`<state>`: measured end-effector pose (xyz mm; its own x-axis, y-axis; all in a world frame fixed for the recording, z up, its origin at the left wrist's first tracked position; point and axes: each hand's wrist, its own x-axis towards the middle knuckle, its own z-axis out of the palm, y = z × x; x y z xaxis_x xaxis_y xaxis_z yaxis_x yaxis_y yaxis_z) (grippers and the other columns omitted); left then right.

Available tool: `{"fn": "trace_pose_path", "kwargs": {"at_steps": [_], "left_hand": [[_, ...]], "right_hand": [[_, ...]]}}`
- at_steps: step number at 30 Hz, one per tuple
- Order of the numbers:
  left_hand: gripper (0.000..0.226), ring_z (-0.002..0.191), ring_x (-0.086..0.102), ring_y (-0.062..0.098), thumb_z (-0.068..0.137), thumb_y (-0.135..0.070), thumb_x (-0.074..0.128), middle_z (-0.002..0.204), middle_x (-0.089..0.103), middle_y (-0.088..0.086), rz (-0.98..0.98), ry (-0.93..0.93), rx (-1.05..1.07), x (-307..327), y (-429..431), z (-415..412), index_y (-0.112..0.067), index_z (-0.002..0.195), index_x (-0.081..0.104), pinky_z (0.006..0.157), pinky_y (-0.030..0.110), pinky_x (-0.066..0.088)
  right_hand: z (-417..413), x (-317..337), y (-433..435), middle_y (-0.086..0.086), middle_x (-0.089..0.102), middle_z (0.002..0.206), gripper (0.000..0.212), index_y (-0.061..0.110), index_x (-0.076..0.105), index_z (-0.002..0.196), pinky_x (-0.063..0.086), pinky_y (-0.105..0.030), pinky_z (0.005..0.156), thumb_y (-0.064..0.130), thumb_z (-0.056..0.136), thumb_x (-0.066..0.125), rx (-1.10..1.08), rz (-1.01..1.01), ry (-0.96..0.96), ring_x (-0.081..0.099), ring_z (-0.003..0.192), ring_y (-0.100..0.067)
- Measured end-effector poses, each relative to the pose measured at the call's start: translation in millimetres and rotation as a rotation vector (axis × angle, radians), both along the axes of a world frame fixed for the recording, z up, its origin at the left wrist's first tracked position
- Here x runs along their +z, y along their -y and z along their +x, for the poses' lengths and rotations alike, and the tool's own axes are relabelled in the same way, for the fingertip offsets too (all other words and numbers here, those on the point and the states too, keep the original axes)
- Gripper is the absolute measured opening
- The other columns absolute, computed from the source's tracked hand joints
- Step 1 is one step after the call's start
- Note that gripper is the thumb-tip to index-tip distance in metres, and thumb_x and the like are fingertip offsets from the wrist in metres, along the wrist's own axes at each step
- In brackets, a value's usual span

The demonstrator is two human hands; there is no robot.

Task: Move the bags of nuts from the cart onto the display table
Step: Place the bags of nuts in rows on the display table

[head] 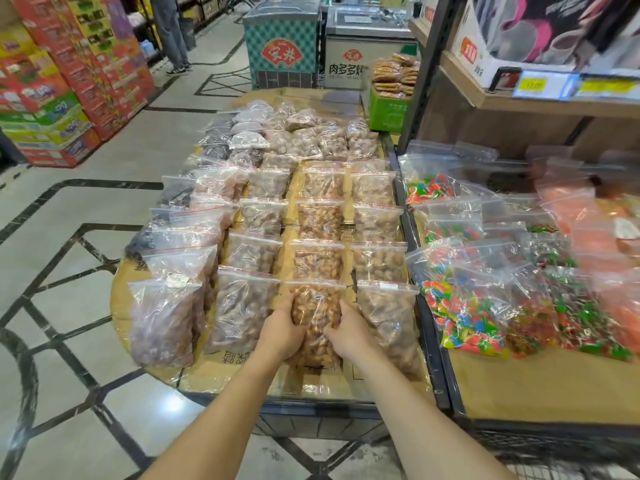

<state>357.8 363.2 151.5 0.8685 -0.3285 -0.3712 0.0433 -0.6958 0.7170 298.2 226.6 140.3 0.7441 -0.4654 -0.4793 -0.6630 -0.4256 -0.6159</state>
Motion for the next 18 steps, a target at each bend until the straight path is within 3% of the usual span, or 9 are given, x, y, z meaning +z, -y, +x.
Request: {"fn": "trace_pose_path", "kwargs": {"at_steps": [4, 7, 8, 10, 12, 15, 17, 18], "left_hand": [[0.076, 0.121, 0.065, 0.025, 0.095, -0.004, 0.065, 0.135, 0.066, 0.003, -0.009, -0.006, -0.048, 1, -7, 4, -0.027, 0.161, 0.035, 0.104, 0.044, 0.056], [0.068, 0.102, 0.073, 0.023, 0.095, -0.009, 0.069, 0.12, 0.072, -0.001, -0.038, 0.038, -0.028, 5, -19, 15, -0.037, 0.151, 0.043, 0.089, 0.047, 0.064], [0.057, 0.099, 0.073, 0.023, 0.095, -0.013, 0.069, 0.118, 0.072, 0.0, -0.047, 0.06, 0.012, 6, -25, 21, -0.03, 0.146, 0.051, 0.086, 0.048, 0.064], [0.038, 0.099, 0.071, 0.023, 0.093, -0.018, 0.07, 0.114, 0.07, 0.001, -0.018, 0.135, 0.086, 9, -40, 32, -0.022, 0.13, 0.061, 0.086, 0.048, 0.064], [0.029, 0.11, 0.065, 0.028, 0.091, -0.022, 0.068, 0.115, 0.065, 0.004, 0.048, 0.213, 0.133, 12, -57, 39, -0.023, 0.119, 0.06, 0.094, 0.047, 0.059], [0.059, 0.139, 0.042, 0.035, 0.096, -0.025, 0.067, 0.149, 0.048, 0.014, 0.151, 0.202, 0.154, 12, -79, 45, -0.014, 0.15, 0.047, 0.117, 0.048, 0.038], [0.076, 0.148, 0.035, 0.036, 0.096, -0.028, 0.068, 0.163, 0.036, 0.011, 0.111, 0.132, 0.173, 9, -89, 46, -0.014, 0.162, 0.033, 0.123, 0.051, 0.033], [0.079, 0.148, 0.037, 0.035, 0.093, -0.031, 0.068, 0.164, 0.036, 0.009, 0.086, 0.1, 0.182, 3, -94, 49, -0.017, 0.162, 0.032, 0.122, 0.053, 0.035]], "right_hand": [[1, 5, -4, -0.003, 0.033, 0.173, 0.087, 0.025, 0.017, 0.172, 0.048, -0.047, 0.119, 0.024, 0.103, 0.07, -0.004, -0.054, -0.02, 0.048, 0.15, -0.028], [8, 12, -16, -0.009, 0.025, 0.175, 0.08, 0.02, 0.024, 0.17, 0.03, -0.053, 0.129, 0.027, 0.104, 0.069, -0.021, -0.132, -0.03, 0.026, 0.162, -0.033], [11, 18, -22, -0.01, 0.023, 0.175, 0.076, 0.019, 0.028, 0.168, 0.027, -0.054, 0.13, 0.029, 0.104, 0.068, -0.034, -0.159, -0.021, 0.022, 0.163, -0.034], [20, 25, -35, -0.01, 0.027, 0.171, 0.064, 0.019, 0.041, 0.161, 0.033, -0.053, 0.128, 0.035, 0.104, 0.067, -0.053, -0.204, 0.023, 0.028, 0.159, -0.032], [29, 32, -53, -0.006, 0.034, 0.164, 0.051, 0.018, 0.049, 0.152, 0.043, -0.044, 0.119, 0.036, 0.106, 0.064, -0.033, -0.211, 0.063, 0.039, 0.149, -0.028], [41, 35, -81, -0.004, 0.046, 0.161, 0.054, 0.018, 0.045, 0.157, 0.057, -0.039, 0.106, 0.031, 0.108, 0.062, 0.024, -0.041, 0.099, 0.059, 0.137, -0.026], [48, 34, -99, -0.005, 0.057, 0.151, 0.057, 0.015, 0.041, 0.16, 0.06, -0.03, 0.086, 0.032, 0.109, 0.06, 0.048, 0.038, 0.077, 0.07, 0.119, -0.023], [50, 30, -107, -0.006, 0.059, 0.149, 0.057, 0.015, 0.041, 0.16, 0.057, -0.03, 0.087, 0.034, 0.11, 0.059, 0.059, 0.053, 0.058, 0.069, 0.117, -0.022]]}}
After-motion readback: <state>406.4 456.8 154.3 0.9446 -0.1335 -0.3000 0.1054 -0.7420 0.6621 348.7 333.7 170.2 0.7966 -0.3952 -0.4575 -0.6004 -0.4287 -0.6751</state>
